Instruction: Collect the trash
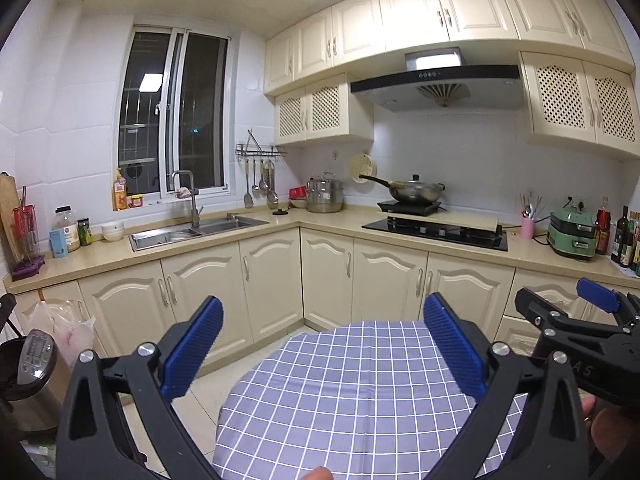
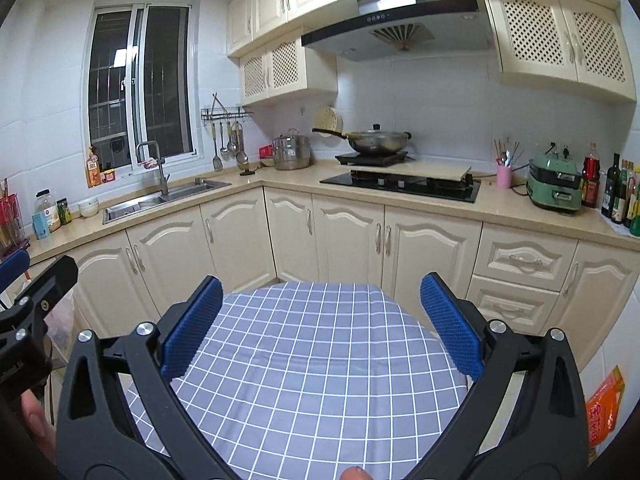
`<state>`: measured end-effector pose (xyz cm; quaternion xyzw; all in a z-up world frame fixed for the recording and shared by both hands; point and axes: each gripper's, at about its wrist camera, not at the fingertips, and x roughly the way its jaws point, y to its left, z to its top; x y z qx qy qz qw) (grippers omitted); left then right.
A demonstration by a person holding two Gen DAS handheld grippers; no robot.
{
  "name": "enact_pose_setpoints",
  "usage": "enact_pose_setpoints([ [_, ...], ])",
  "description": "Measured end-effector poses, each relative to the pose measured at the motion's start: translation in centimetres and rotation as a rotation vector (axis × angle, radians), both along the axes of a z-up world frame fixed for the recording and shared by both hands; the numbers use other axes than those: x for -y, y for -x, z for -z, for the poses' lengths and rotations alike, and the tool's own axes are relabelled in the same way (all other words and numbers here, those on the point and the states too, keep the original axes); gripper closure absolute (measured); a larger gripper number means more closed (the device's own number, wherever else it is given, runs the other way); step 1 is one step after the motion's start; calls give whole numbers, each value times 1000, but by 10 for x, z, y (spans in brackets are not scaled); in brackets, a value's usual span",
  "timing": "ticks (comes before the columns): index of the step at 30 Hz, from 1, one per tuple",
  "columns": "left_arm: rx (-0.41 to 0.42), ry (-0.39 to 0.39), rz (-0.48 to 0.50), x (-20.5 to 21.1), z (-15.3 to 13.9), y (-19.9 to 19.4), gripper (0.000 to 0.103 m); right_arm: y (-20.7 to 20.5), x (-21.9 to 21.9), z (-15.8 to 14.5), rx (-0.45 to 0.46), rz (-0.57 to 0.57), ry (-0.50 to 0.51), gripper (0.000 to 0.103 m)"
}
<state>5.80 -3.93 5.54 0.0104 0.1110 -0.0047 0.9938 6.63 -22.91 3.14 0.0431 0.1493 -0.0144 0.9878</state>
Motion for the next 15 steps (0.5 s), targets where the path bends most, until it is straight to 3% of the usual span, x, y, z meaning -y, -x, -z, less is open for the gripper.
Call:
enact_pose_setpoints([
  [15, 30, 7, 4, -5, -14, 19, 5, 12, -15, -15, 41, -15, 21, 6],
])
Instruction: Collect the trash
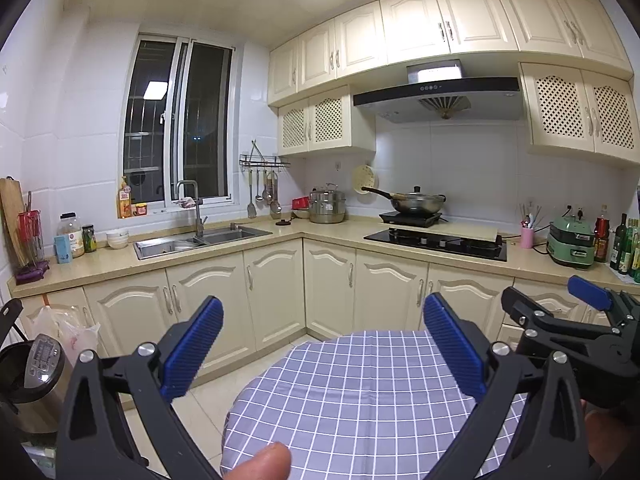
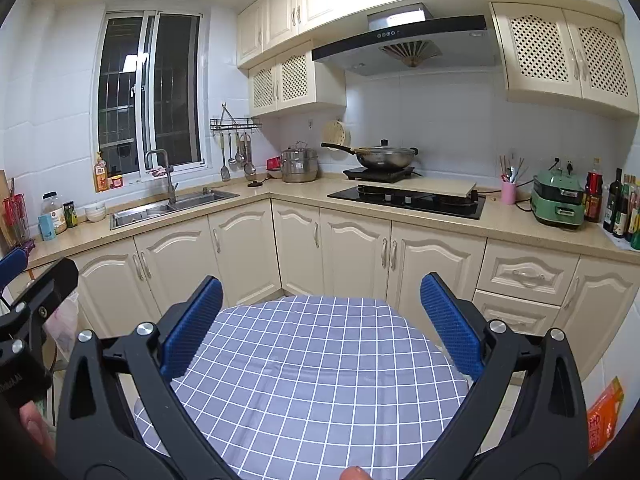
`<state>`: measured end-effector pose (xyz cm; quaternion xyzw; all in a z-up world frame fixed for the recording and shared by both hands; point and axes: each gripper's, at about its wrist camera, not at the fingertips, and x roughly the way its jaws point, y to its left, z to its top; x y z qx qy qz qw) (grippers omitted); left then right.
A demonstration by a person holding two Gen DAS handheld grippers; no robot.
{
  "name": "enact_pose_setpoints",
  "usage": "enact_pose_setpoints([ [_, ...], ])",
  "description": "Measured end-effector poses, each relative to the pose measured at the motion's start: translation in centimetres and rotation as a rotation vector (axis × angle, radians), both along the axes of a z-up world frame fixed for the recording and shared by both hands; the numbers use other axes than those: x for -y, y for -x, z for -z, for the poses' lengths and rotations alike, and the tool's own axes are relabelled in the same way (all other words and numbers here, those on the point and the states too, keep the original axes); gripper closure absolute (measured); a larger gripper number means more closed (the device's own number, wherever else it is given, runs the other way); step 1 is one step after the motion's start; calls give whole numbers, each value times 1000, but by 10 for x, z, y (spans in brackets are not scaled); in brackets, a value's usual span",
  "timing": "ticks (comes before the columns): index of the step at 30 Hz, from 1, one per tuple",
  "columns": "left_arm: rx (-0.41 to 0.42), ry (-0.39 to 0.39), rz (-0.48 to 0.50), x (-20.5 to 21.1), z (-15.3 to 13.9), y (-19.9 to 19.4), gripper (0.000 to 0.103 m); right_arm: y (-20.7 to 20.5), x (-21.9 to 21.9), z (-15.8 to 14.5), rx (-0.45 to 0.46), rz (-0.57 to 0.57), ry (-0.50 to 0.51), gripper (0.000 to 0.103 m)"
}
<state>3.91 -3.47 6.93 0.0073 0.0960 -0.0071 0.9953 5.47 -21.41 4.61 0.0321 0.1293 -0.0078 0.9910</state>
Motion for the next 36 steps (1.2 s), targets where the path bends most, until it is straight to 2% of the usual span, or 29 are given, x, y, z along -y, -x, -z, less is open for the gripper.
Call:
enact_pose_setpoints([
  [16, 13, 10, 2, -1, -5, 4, 5, 4, -1, -6, 18, 1, -1, 6],
  [29, 58, 8, 18, -3, -9, 10, 5, 7, -2, -11, 32, -7, -10, 6],
  [36, 33, -2, -4, 2, -7, 3, 5, 8, -2, -10, 30, -11, -16, 6],
])
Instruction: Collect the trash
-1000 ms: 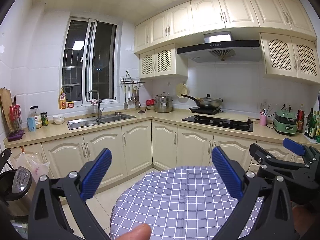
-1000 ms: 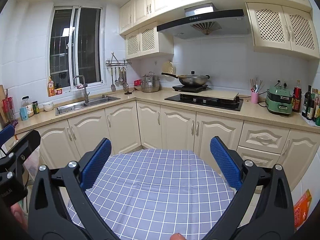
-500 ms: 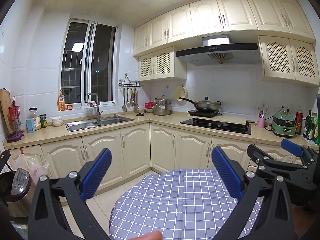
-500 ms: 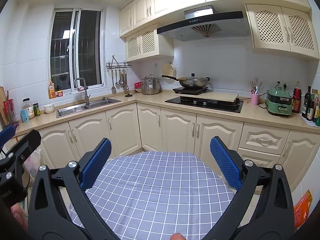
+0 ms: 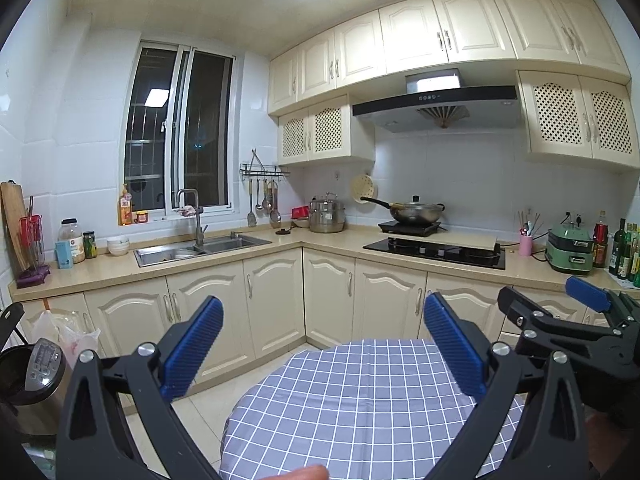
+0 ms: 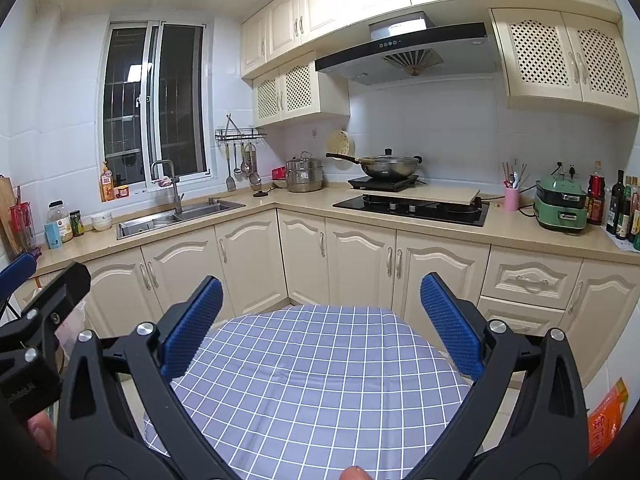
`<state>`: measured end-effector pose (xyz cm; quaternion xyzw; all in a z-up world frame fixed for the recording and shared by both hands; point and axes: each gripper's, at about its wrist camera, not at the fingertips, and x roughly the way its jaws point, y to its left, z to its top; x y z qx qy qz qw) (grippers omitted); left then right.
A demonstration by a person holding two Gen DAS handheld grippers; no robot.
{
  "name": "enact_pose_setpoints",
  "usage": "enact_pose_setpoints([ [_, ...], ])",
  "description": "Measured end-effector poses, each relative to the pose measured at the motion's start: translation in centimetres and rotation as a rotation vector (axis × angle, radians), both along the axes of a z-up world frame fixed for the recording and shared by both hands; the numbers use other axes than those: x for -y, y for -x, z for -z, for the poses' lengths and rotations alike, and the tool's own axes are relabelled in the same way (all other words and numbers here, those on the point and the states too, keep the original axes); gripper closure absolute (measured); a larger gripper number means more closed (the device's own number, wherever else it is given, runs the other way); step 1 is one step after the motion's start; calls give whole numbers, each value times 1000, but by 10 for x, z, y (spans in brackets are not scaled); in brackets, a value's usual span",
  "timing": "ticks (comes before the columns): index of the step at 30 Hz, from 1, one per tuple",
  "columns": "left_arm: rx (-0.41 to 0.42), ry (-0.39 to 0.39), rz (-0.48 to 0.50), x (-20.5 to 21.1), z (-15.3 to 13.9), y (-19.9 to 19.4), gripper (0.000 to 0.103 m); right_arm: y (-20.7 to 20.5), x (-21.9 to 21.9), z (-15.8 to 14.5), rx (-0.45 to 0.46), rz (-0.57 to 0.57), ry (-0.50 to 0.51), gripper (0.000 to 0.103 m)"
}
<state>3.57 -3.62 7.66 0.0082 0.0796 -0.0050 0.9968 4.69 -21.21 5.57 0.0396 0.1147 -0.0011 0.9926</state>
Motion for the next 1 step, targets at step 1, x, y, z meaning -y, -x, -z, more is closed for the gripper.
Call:
enact_pose_setpoints([
  [1, -2, 0, -2, 1, 1, -1, 5, 0, 0, 0, -1, -1, -1, 6],
])
